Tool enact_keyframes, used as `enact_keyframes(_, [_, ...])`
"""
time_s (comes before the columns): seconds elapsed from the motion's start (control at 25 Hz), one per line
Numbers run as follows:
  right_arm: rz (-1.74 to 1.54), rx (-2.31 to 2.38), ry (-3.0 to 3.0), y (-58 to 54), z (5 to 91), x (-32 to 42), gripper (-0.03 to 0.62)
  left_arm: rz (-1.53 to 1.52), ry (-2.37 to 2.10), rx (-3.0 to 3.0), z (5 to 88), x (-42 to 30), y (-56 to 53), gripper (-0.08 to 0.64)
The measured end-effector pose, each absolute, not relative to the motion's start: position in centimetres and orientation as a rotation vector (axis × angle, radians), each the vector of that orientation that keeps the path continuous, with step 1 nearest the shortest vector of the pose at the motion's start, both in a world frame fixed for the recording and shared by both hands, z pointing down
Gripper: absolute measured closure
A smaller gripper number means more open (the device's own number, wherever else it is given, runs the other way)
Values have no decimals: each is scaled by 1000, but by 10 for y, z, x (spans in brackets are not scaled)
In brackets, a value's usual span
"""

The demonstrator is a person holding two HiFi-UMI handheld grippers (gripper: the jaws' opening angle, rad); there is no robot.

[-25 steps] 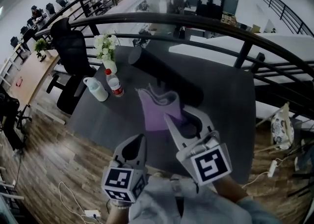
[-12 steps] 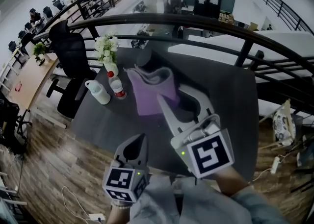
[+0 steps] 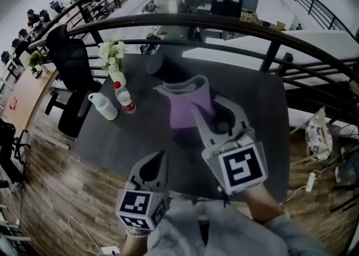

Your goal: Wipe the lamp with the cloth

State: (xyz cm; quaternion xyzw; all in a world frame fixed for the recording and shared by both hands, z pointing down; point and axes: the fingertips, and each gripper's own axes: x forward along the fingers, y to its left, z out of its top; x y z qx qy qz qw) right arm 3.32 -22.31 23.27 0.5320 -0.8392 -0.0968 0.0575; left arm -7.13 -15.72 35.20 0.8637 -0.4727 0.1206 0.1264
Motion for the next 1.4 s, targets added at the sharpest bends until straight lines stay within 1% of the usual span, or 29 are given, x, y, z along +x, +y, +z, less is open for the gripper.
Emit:
enact_keyframes(0.72, [10, 1805, -2340, -227, 304, 130, 503, 377, -1278, 2552, 357, -47, -155, 551])
enact_keyframes(1.16, [19, 1797, -2230, -259, 332, 167, 503, 376, -1304, 2547, 355, -54, -154, 551])
enact_keyframes(1.4, [-45, 1773, -2286, -268, 314, 158, 503, 376, -1326, 2538, 355, -61, -156, 551])
